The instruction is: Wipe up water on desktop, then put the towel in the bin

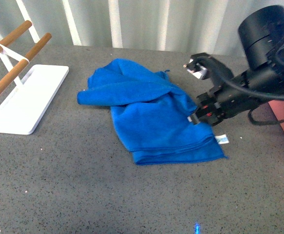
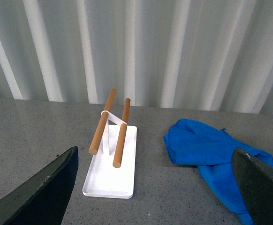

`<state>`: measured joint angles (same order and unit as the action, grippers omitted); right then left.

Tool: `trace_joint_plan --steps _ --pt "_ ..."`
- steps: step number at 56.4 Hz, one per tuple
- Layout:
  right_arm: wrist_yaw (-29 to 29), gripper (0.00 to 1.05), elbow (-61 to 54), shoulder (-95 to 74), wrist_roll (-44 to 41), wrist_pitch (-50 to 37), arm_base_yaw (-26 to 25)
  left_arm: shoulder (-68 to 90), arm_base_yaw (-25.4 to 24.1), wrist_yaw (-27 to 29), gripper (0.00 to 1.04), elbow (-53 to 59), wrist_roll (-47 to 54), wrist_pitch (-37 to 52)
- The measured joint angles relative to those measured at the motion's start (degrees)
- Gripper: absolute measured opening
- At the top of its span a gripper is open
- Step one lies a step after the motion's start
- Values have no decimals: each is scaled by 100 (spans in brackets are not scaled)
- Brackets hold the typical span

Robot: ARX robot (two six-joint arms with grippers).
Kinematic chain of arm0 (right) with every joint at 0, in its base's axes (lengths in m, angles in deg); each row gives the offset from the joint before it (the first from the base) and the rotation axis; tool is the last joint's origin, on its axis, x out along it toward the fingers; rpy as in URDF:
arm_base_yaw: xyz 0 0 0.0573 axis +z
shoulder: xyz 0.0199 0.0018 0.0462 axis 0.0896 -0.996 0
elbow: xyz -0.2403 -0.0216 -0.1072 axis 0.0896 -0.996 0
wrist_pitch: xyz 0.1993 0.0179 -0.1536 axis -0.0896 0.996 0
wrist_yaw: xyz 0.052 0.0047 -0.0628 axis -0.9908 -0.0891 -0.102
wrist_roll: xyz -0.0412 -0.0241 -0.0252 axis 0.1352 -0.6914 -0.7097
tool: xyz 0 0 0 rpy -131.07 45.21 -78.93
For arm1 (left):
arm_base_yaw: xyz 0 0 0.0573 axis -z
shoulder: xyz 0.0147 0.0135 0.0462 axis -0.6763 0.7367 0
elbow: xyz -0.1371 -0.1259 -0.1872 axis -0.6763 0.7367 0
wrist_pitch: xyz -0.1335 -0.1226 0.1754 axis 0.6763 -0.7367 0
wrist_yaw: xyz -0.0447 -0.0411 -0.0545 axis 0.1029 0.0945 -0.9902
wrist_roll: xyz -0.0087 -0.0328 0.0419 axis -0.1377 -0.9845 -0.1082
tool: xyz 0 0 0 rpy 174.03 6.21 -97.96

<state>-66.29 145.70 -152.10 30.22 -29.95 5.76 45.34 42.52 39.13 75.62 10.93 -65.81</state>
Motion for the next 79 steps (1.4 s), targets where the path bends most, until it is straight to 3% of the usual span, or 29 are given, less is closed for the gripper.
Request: trace_joint_plan --steps 13,29,48,62,79 --pt "341 3 337 162 -557 133 -645 0 0 0 98 0 2 0" --pt "573 3 855 260 -577 175 -601 0 0 0 98 0 0 0" --pt "619 3 2299 1432 -339 975 -675 0 0 0 98 0 2 0" --pt "247 3 3220 2610 -44 1322 -1497 0 0 0 98 0 2 0" --pt "-470 3 3888 3139 280 1580 -3038 0 0 0 98 0 2 0"
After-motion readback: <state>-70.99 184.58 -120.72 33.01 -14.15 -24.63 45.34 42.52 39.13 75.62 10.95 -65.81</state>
